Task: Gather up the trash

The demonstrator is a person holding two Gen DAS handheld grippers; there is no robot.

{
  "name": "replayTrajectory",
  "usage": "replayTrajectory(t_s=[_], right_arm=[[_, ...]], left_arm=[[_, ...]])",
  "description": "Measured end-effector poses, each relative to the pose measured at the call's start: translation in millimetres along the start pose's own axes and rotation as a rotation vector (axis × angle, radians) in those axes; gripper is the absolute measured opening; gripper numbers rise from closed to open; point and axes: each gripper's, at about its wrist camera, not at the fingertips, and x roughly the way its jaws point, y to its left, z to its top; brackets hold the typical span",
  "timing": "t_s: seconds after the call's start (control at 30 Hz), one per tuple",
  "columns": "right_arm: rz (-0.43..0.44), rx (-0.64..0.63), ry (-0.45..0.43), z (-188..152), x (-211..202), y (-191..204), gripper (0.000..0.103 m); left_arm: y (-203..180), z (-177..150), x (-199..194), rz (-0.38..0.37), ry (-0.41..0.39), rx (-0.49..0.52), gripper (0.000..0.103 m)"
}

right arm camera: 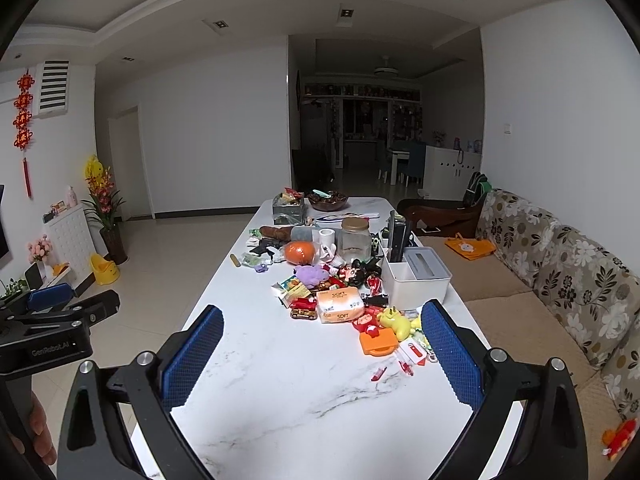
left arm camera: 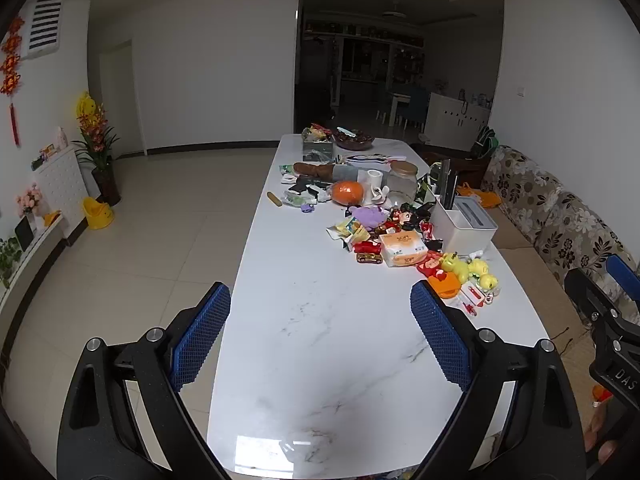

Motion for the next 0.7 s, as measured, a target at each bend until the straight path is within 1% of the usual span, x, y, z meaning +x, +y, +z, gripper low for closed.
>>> replayTrajectory(t_s=[0.7], right_arm=[[0.032, -0.023, 0.017, -3.2, 1.1, -0.7, 0.098]], left_arm=[[0.0, -3.0, -1.7, 0.033, 0.006, 0.0, 0.089]])
